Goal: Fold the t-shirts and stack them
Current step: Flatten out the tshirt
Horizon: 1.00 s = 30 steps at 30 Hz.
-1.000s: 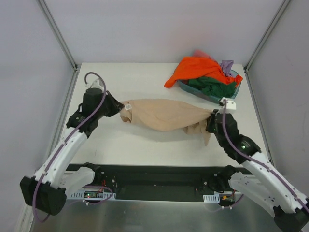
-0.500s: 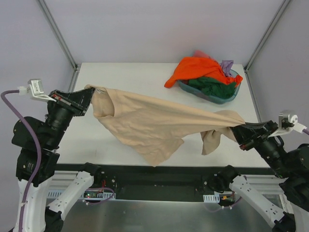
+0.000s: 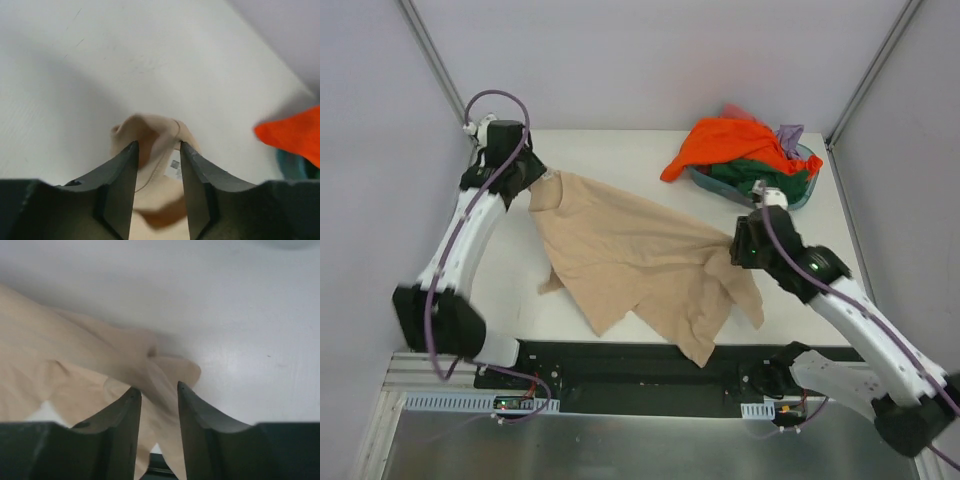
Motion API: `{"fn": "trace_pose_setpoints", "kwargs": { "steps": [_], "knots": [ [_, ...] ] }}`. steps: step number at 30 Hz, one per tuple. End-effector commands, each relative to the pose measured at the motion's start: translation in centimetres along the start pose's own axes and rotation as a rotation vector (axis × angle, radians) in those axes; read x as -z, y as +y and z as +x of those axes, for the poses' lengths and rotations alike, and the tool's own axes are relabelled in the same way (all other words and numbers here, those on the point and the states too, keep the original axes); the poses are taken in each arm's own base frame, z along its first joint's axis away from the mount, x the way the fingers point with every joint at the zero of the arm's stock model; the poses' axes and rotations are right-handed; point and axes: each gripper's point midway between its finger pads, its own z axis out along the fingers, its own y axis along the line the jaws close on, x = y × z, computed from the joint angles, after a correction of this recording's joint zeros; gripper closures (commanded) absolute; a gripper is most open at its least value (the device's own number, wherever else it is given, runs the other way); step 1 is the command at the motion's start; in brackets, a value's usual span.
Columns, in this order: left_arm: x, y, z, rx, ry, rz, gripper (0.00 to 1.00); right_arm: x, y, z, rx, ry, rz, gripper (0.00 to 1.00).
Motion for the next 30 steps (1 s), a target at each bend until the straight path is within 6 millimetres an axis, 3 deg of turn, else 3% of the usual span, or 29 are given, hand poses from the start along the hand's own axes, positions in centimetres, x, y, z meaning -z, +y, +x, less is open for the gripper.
{"fn": "trace_pose_setpoints", "kwargs": {
  "steps": [1,3,4,7,10,15,17,19,23,30],
  "knots": [
    [-6.4,2.4,2.4,-0.039,0.247,-0.161,0.45,-4.4,-4.1,1.8,0.047,0.188,0.306,0.36],
    [-7.1,2.3,3.1,-0.055,0.3,-0.173,0.01,-4.9,-5.1,1.7,0.057,0.227,0.376,0.13],
    [-7.1,2.5,3.4,-0.057,0.309,-0.178,0.01,-5.1,-5.4,1.7,0.058,0.228,0.396,0.01],
    [-5.8,3.8,4.9,-0.046,0.332,-0.199,0.01,-5.2,-5.8,2.3,0.033,0.21,0.392,0.04],
    [-3.2,5.1,8.2,-0.035,0.406,-0.179,0.01,-5.3,-6.2,4.2,-0.04,0.209,0.363,0.04],
    [0.7,6.5,17.1,-0.131,0.572,-0.106,0.01,-5.8,-6.0,8.4,-0.189,0.215,0.258,0.04],
    [2.1,5.3,21.5,-0.18,0.68,0.028,0.01,-6.4,-4.8,9.6,-0.222,0.21,0.149,0.04],
    [3.2,3.6,24.3,-0.194,0.788,0.157,0.01,-7.0,-3.2,10.9,-0.238,0.224,0.028,0.04],
    [2.1,4.9,27.4,-0.18,0.849,0.105,0.01,-8.0,-1.1,12.5,-0.257,0.287,-0.098,0.04],
    [-1.0,6.7,29.7,-0.218,0.907,-0.012,0.01,-11.4,-3.2,15.2,-0.227,0.442,0.05,0.03]
  ]
}}
